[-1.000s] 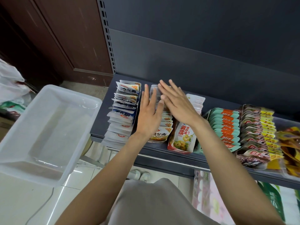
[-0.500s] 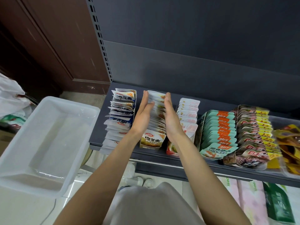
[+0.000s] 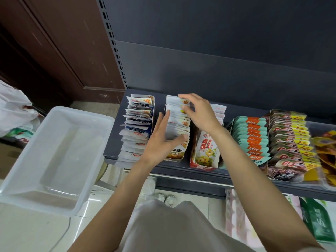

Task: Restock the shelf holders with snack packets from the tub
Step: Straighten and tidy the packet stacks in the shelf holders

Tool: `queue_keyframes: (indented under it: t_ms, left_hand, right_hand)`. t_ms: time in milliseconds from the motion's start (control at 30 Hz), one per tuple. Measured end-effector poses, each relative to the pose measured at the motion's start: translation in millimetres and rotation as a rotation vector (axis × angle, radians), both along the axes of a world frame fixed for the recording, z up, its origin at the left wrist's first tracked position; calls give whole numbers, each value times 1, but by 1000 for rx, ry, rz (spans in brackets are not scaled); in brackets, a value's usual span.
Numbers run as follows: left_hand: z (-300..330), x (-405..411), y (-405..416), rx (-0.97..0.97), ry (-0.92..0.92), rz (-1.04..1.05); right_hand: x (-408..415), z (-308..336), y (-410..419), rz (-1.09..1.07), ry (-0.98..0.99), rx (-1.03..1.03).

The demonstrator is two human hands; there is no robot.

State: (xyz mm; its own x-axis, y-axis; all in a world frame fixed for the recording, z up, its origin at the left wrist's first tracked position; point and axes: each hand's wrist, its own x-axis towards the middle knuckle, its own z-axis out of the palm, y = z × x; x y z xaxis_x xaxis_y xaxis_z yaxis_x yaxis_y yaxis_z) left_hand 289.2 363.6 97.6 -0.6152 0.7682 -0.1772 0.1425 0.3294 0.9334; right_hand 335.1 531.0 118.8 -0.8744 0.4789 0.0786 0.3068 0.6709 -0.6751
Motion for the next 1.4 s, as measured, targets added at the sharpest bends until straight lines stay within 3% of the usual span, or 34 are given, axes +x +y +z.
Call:
queue_keyframes:
  t_ms: [133,200,333,433,567,833,1167,1333,1400]
  left_hand:
    - [-3,0,9,-12,1,-1]
    - [-2,-1,11,36,-87,28]
    - [1,-13,18,187,-391,152]
    - [1,-21,25,180,-402,163]
    - [-3,-21,30,167,-427,154]
    - [-8,-22,29,196,-454,168]
    - [-15,-20,31,220,-479,174]
    - [-13,-20,34,249,-548,184]
    - [-10,-19,34,258,-582,178]
  right_hand:
    - [0,-3,-4,-78,97,-47]
    - [0,-5,-10,-120,112,-139]
    - [5,-12,-35,-300,193,-749]
    - [13,-27,-48,-359,243,-986]
    - [9,-28,-54,-293,230,-1000]
    - [0,-20,-48,-240,78,-735]
    - [3,-20,-46,-261,103,-825]
    - [9,-26,-49,-266,246,-1114]
    - [12,-26,-50,-269,259,-1135]
